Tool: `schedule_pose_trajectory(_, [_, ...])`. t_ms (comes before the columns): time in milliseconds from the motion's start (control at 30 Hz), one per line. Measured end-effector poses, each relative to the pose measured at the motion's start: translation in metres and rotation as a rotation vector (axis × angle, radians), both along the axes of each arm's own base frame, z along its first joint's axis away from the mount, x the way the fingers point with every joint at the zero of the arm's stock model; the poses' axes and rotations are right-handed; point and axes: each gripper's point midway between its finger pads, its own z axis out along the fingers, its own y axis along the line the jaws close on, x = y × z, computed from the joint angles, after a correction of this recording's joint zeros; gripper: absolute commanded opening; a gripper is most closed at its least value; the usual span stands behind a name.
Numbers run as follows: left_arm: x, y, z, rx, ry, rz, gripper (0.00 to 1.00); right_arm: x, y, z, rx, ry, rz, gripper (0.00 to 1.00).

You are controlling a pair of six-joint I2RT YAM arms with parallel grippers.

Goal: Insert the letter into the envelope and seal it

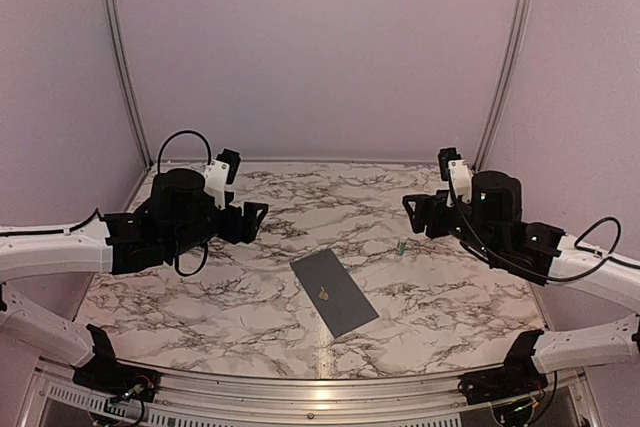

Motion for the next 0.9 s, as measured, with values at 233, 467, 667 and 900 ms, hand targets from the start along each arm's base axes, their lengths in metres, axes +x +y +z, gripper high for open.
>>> schedule_pose_trajectory(233, [0.02,0.069,0.001,0.028,-0.04,0.188,0.97,0.007,-0.041,0.004,-0.041,-0.094,-0.155,0.97])
schedule_pose_trajectory(467, [0.038,0.136,0.0,0.098,-0.087,0.411,0.99,0.015,-0.081,-0.001,-0.114,-0.169,-0.338,0.98])
schedule_pose_trajectory(667, [0.047,0.2,-0.011,0.169,-0.121,0.608,0.99,0.025,-0.127,-0.001,-0.159,-0.211,-0.552,0.99])
schedule_pose_trajectory(900, [0.047,0.27,-0.042,0.197,-0.13,0.804,0.99,0.034,-0.201,-0.029,-0.236,-0.161,-0.805,0.99])
